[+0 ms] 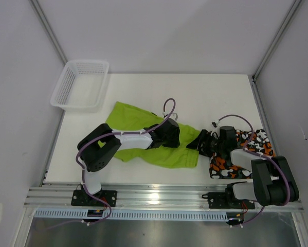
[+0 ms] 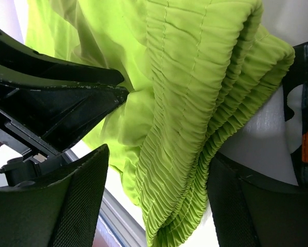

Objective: Fold and stack the shorts
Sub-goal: Fold the shorts

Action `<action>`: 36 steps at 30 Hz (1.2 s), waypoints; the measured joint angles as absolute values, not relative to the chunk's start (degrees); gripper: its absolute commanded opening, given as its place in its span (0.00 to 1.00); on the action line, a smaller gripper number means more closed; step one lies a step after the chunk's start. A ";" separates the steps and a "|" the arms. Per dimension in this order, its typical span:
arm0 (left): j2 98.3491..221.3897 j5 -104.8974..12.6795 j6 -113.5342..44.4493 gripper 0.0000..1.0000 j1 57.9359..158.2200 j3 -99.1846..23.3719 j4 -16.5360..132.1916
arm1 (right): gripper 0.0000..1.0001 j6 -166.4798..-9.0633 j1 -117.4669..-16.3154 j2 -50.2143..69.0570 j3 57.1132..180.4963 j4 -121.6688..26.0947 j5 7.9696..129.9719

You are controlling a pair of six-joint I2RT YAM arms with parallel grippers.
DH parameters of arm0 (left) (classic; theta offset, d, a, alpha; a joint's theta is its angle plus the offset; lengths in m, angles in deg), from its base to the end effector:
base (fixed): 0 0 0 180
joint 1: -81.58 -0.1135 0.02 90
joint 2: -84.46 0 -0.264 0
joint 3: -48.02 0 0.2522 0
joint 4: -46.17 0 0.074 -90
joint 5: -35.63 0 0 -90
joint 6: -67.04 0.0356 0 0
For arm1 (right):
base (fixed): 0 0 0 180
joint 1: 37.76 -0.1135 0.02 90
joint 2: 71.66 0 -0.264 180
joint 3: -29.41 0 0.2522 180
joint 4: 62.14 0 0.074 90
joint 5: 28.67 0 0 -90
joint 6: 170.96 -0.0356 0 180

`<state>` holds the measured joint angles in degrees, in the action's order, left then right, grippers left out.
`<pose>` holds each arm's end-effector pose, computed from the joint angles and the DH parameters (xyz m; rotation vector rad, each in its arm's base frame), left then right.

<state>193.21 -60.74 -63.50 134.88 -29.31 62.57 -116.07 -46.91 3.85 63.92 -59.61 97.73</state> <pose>0.2383 -0.3132 0.1510 0.2239 2.4842 -0.6077 0.2126 0.0556 0.1329 0.2081 2.4050 1.1146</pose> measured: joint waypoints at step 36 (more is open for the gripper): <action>169.78 -59.80 -65.97 0.51 128.84 -19.12 61.54 | 0.00 -111.00 -48.16 -0.90 72.16 -40.00 90.19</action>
